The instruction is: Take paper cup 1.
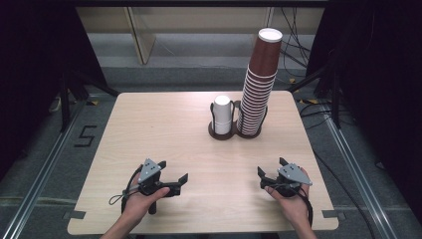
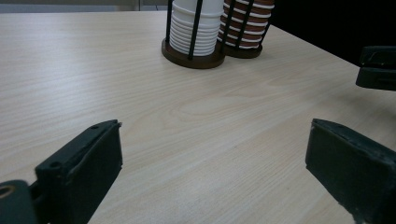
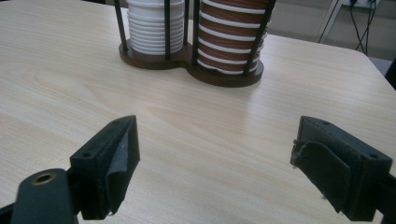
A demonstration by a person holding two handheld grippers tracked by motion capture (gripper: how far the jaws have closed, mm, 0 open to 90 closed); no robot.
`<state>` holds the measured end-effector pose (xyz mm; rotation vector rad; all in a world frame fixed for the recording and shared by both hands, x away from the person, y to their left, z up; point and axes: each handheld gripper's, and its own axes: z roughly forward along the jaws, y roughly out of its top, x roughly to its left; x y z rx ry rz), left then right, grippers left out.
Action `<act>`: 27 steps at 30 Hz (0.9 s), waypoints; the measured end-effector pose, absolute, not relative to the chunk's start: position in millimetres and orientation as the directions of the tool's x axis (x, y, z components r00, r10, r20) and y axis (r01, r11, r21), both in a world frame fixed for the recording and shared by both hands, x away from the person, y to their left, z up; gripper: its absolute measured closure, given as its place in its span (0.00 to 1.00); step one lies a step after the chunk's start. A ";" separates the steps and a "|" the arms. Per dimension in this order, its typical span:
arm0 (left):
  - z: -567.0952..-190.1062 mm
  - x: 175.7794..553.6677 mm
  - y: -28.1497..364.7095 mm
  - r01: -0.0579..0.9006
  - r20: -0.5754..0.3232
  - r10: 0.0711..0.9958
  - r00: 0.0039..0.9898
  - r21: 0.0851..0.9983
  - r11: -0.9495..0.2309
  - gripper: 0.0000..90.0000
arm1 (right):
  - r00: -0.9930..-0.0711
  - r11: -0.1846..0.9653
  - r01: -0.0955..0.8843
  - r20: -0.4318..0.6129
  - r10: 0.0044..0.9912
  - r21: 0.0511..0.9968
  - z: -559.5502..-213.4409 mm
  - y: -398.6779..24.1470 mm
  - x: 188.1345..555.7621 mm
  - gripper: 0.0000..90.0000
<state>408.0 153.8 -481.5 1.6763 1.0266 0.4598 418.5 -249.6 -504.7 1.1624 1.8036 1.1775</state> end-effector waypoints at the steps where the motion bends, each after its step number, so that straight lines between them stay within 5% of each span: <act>1: -481.5 408.0 153.8 0.400 -0.187 0.810 0.555 0.914 -0.062 0.05 | -0.370 0.192 0.311 -0.067 0.927 0.931 -504.7 -249.6 418.5 0.17; 27: -467.9 405.9 144.6 0.347 -0.132 0.799 0.586 0.932 -0.101 0.09 | -0.429 0.234 0.304 -0.087 0.899 0.924 -503.1 -237.0 416.2 0.29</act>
